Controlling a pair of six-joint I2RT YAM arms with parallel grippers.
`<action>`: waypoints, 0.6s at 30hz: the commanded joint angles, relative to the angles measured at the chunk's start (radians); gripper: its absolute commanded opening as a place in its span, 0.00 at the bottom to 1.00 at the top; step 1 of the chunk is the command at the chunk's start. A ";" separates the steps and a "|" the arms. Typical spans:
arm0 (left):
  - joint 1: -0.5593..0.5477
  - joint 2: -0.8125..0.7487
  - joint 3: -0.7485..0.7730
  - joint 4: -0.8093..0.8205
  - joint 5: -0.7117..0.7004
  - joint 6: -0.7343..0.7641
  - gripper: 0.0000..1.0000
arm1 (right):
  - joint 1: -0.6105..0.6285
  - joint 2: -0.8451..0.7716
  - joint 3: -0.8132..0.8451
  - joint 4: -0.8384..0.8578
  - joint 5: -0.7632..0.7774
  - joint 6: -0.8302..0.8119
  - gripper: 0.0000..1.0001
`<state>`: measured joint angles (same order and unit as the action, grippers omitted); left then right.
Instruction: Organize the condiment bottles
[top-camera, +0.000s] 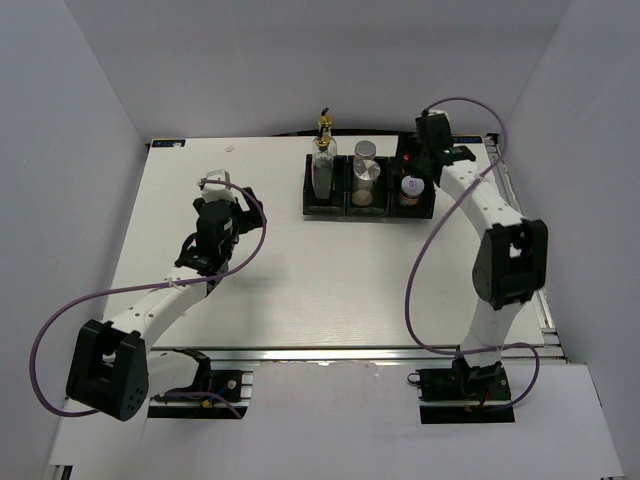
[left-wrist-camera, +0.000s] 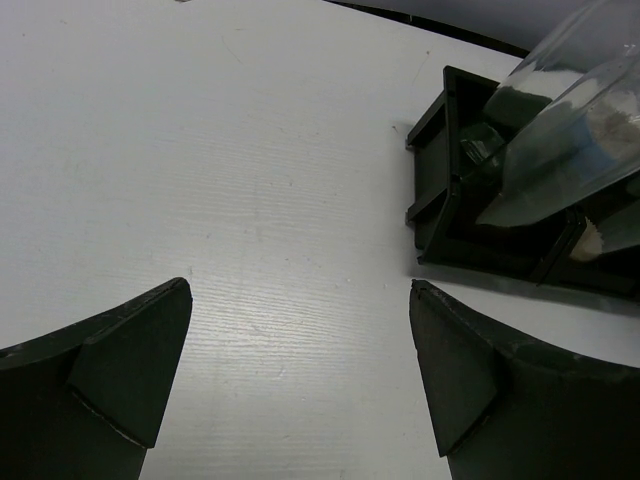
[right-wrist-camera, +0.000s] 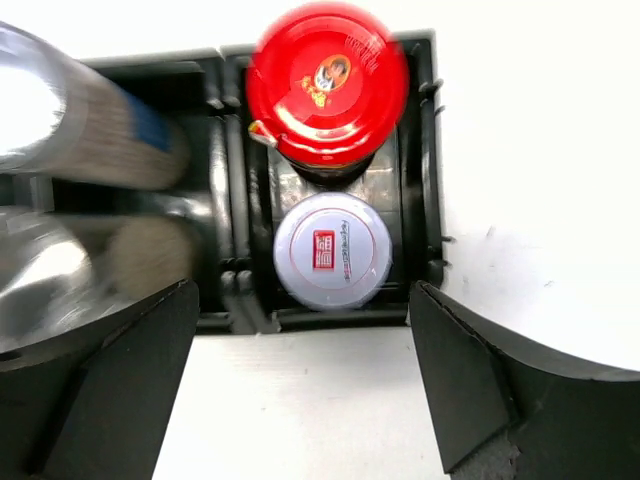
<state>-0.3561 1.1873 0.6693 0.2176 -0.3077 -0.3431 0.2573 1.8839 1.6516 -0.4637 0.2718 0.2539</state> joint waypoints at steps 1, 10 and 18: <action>0.002 -0.034 0.052 -0.040 -0.024 -0.040 0.98 | -0.001 -0.245 -0.100 0.046 0.026 -0.013 0.89; 0.002 -0.138 0.052 -0.207 -0.181 -0.097 0.98 | -0.001 -0.718 -0.769 0.325 0.175 0.122 0.89; 0.002 -0.230 0.038 -0.334 -0.286 -0.186 0.98 | -0.001 -0.795 -0.898 0.412 0.099 0.171 0.89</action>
<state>-0.3561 1.0012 0.7063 -0.0547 -0.5354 -0.4793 0.2565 1.1168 0.7063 -0.1627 0.3687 0.3893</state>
